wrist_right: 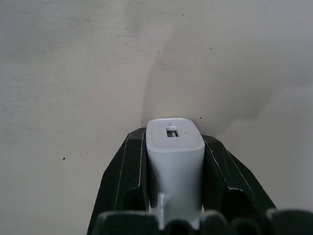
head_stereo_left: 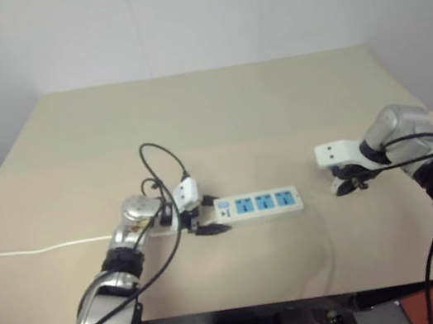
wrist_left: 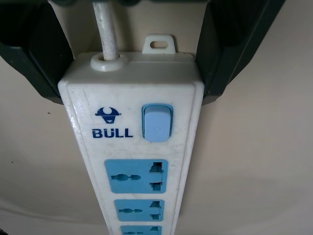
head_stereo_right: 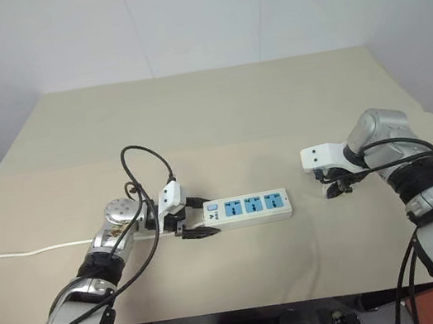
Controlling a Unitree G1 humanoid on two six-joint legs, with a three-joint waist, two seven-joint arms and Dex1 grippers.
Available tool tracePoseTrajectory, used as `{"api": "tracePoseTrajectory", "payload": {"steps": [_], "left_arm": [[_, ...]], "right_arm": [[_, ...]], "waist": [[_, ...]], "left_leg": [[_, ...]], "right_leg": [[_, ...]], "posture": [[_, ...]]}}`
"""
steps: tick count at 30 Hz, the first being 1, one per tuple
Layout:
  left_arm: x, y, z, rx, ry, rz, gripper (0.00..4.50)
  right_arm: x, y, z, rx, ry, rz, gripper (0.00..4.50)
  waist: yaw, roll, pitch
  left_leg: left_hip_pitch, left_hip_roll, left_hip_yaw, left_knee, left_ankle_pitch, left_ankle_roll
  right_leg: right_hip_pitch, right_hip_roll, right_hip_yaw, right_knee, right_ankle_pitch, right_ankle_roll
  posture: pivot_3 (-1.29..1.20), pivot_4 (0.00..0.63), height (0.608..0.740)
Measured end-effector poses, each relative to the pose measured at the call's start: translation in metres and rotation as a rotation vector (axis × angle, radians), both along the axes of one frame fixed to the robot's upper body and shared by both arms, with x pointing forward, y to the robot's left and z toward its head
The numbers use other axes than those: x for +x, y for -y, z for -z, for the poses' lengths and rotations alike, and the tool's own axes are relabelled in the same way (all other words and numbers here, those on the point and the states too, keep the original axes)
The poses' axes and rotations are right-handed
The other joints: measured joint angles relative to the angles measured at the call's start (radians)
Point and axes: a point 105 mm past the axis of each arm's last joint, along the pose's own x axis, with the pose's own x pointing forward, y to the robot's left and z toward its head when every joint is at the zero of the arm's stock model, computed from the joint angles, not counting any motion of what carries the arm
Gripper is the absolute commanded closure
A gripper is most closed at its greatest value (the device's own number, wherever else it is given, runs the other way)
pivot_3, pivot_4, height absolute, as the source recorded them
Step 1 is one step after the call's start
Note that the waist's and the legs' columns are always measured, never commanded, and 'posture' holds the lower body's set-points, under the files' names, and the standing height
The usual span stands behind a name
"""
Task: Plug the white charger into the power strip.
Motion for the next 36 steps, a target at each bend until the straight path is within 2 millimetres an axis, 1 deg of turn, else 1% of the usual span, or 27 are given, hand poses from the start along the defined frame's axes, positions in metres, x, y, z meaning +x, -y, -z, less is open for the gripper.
{"api": "tracePoseTrajectory", "payload": {"steps": [5,8,9,10,12,14,16,18,21,23,25,28,31,33,36], "left_arm": [[0.0,-0.001,0.0,0.002,0.0,-0.004,1.23],[0.0,-0.002,0.0,0.002,-0.002,-0.004,1.23],[0.0,-0.002,0.0,0.002,-0.002,-0.004,1.23],[0.0,-0.002,0.0,0.001,-0.003,-0.004,1.23],[0.0,-0.002,0.0,0.001,-0.005,-0.003,1.23],[0.0,-0.002,0.0,0.001,-0.005,-0.001,1.23],[0.0,-0.002,-0.001,0.003,-0.009,0.004,1.23],[0.0,-0.002,-0.001,0.006,-0.012,0.007,1.23],[0.0,-0.002,-0.002,0.017,-0.014,0.018,1.23],[0.0,-0.003,-0.002,0.024,-0.014,0.022,1.23],[0.0,-0.004,-0.003,0.028,-0.013,0.025,1.23],[0.0,-0.003,-0.003,0.029,-0.012,0.028,1.23],[0.0,-0.003,-0.003,0.029,-0.012,0.034,1.23],[0.0,-0.004,-0.003,0.032,-0.011,0.033,1.23],[0.0,-0.007,-0.003,0.038,-0.008,0.029,1.23]], "right_arm": [[0.0,-0.004,-0.001,0.016,0.026,0.0,3.33],[0.002,-0.014,-0.009,0.122,0.06,0.014,3.33],[0.002,-0.019,-0.014,0.165,0.074,0.018,3.33],[0.004,-0.029,-0.026,0.257,0.101,0.026,3.33],[0.005,-0.042,-0.043,0.365,0.138,0.023,3.33],[0.003,-0.058,-0.062,0.515,0.17,0.011,3.33],[0.001,-0.073,-0.076,0.648,0.194,-0.002,3.33],[-0.003,-0.087,-0.082,0.755,0.198,-0.015,3.33],[-0.011,-0.107,-0.08,0.87,0.173,-0.047,3.33],[-0.013,-0.118,-0.079,0.937,0.161,-0.044,3.33],[-0.014,-0.134,-0.08,1.024,0.151,-0.046,3.33],[-0.017,-0.154,-0.082,1.151,0.096,-0.039,3.33],[-0.022,-0.163,-0.082,1.204,0.064,-0.056,3.33],[-0.022,-0.165,-0.08,1.209,0.068,-0.05,3.33],[-0.022,-0.173,-0.076,1.245,0.062,-0.048,3.33]], "waist": [[-0.004,0.0,0.0],[-0.005,0.0,0.0],[-0.006,0.0,0.0],[-0.005,0.0,0.0],[-0.005,0.0,0.0],[-0.005,0.0,0.0],[-0.005,0.0,0.0],[-0.004,0.0,0.0],[-0.004,0.0,0.0],[-0.005,0.0,0.0],[-0.007,0.0,0.0],[-0.008,0.0,0.0],[-0.005,0.0,0.0],[-0.007,0.0,0.0],[-0.011,0.0,0.0]], "left_leg": [[0.0,0.0,0.0,0.0,0.0,0.0],[0.0,0.0,0.0,0.0,0.0,0.0],[-0.001,0.0,0.0,0.0,0.0,0.0],[-0.001,0.0,0.0,0.0,0.0,0.0],[-0.001,0.0,0.0,0.0,0.0,0.0],[-0.001,0.0,0.0,0.0,0.0,0.0],[-0.001,0.0,0.0,0.0,0.0,0.0],[-0.001,0.001,-0.001,0.0,0.0,0.0],[-0.002,0.0,-0.001,0.0,0.0,0.0],[-0.002,0.001,-0.001,0.0,0.0,0.0],[-0.002,0.001,-0.001,0.0,0.0,0.0],[-0.003,0.001,-0.001,0.0,0.0,0.0],[-0.003,0.001,-0.001,0.0,0.0,0.0],[-0.003,0.001,-0.001,0.0,0.0,0.0],[-0.003,0.001,-0.002,-0.001,0.0,0.0]], "right_leg": [[0.0,0.0,0.0,0.0,0.0,0.0],[-0.001,0.0,0.0,0.001,0.0,0.0],[-0.001,0.0,0.0,0.001,0.0,0.0],[-0.001,0.0,0.0,0.001,0.0,0.0],[-0.001,0.0,0.0,0.001,0.0,0.0],[-0.001,0.0,0.0,0.0,0.0,0.0],[-0.001,0.001,0.0,0.0,0.0,0.0],[-0.001,0.001,0.0,0.0,0.0,0.0],[-0.001,0.001,0.0,0.0,0.0,0.0],[-0.002,0.001,0.0,0.0,0.0,0.0],[-0.002,0.001,0.0,0.001,0.0,0.0],[-0.002,0.001,0.0,0.001,0.0,0.0],[-0.002,0.001,-0.001,0.0,0.0,0.0],[-0.002,0.001,-0.001,0.0,0.0,0.0],[-0.002,0.002,-0.001,0.0,0.0,0.0]], "posture": [[0.0,0.15,0.74],[0.0,0.15,0.74],[0.0,0.15,0.74],[0.0,0.15,0.74],[0.0,0.15,0.74],[0.0,0.15,0.74],[0.0,0.15,0.74],[0.0,0.15,0.74],[0.0,0.15,0.74],[0.0,0.15,0.74],[0.0,0.15,0.74],[0.0,0.15,0.74],[0.0,0.15,0.74],[0.0,0.15,0.74],[0.0,0.15,0.74]]}}
